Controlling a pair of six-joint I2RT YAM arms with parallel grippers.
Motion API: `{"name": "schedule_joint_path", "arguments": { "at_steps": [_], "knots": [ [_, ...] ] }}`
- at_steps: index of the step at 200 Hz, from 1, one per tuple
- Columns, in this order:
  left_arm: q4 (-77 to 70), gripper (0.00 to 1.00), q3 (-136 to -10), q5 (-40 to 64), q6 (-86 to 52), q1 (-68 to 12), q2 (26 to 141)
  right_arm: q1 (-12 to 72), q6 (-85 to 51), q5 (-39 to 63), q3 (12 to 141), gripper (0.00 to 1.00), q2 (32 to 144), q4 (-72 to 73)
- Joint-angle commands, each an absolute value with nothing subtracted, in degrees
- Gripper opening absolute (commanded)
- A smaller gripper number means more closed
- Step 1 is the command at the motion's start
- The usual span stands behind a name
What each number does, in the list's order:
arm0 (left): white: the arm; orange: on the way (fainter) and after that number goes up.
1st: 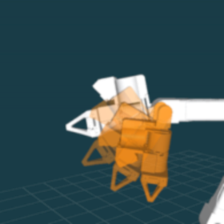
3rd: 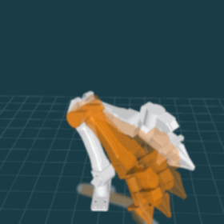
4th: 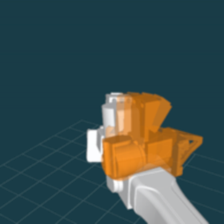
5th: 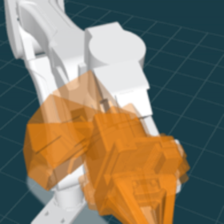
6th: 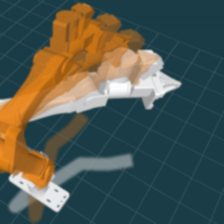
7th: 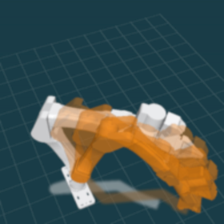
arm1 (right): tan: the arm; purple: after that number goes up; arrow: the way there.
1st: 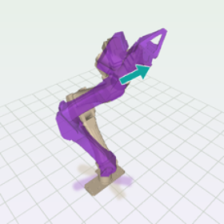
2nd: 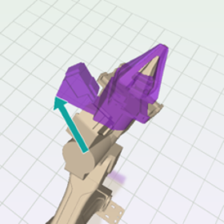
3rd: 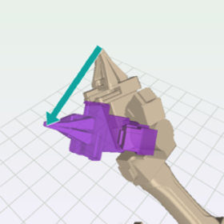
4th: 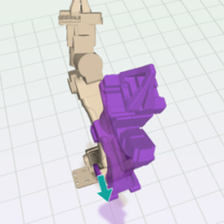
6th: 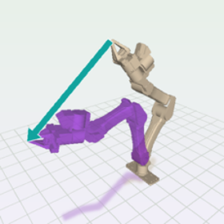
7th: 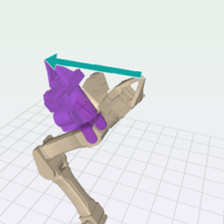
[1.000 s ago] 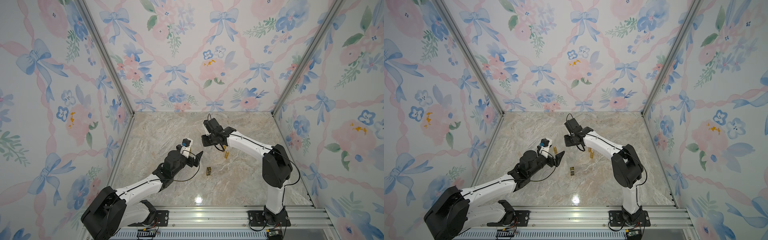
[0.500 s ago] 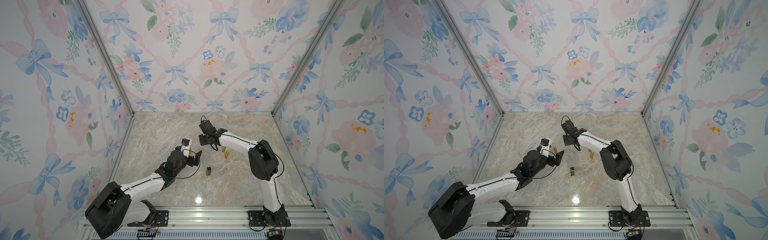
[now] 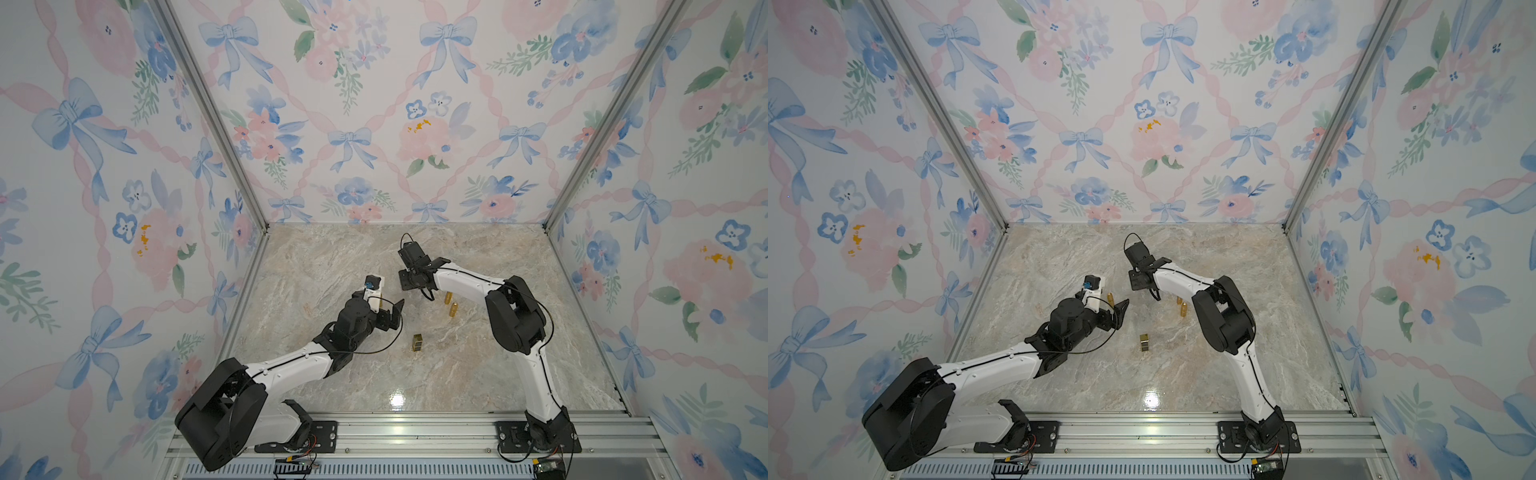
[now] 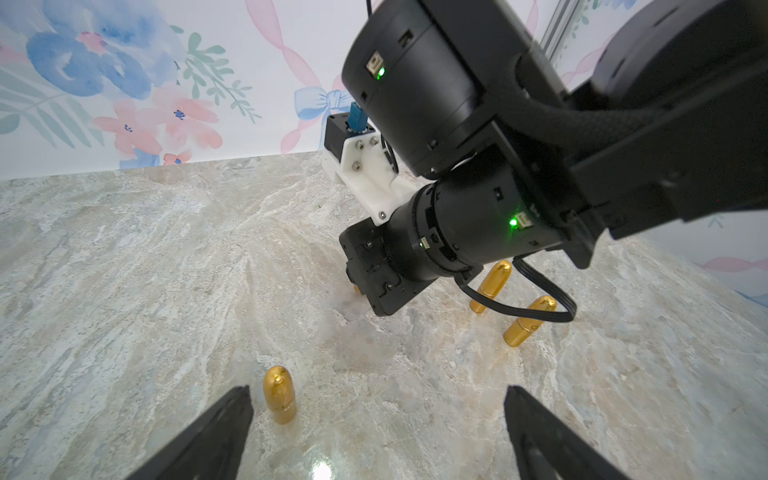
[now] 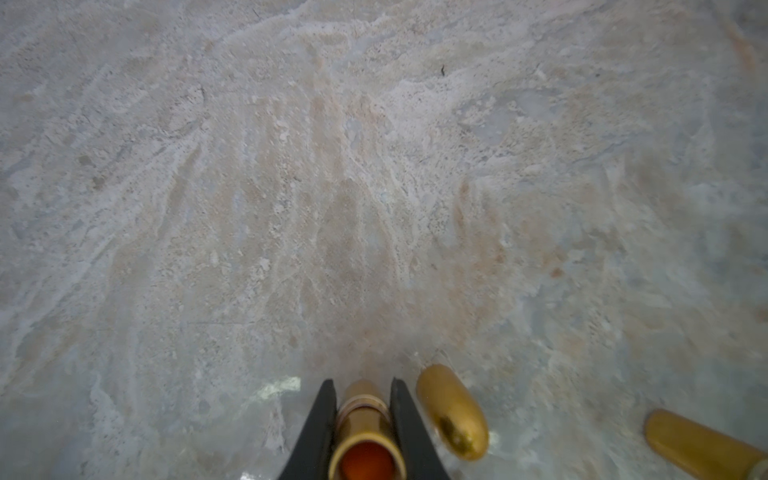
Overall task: Open the lipstick cap
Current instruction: Place the lipstick at the center of the board.
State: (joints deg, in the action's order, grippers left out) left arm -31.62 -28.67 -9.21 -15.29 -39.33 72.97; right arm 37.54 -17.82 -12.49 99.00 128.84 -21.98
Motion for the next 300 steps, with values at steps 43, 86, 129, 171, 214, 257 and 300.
{"name": "schedule_joint_path", "arguments": {
  "at_steps": [43, 86, 129, 171, 214, 257, 300],
  "knots": [
    [-31.5, 0.98, -29.9, -10.6, -15.4, -39.5, 73.8, 37.2, -16.8, -13.5, 101.5, 0.18, 131.6, -22.1],
    [-31.6, 0.98, -30.1, -10.8, -15.0, -39.5, 74.0, 37.4, -17.0, -13.5, 101.3, 0.19, 131.9, -22.1],
    [-31.5, 0.98, -30.1, -10.8, -14.9, -39.5, 73.8, 37.8, -16.9, -13.5, 102.0, 0.26, 131.2, -22.4],
    [-31.5, 0.98, -30.0, -10.7, -15.0, -39.5, 73.5, 38.0, -16.2, -13.5, 105.0, 0.3, 131.5, -24.1],
    [-31.5, 0.98, -29.9, -10.8, -14.9, -39.5, 73.1, 38.1, -16.0, -14.0, 107.2, 0.35, 130.7, -26.0],
    [-31.5, 0.98, -30.0, -9.1, -14.0, -39.5, 72.8, 38.0, -16.3, -13.8, 108.3, 0.42, 126.6, -29.0],
    [-31.5, 0.98, -31.5, -6.0, -12.7, -39.9, 73.8, 36.9, -17.2, -12.3, 106.3, 0.5, 119.2, -34.9]
  ]
}}
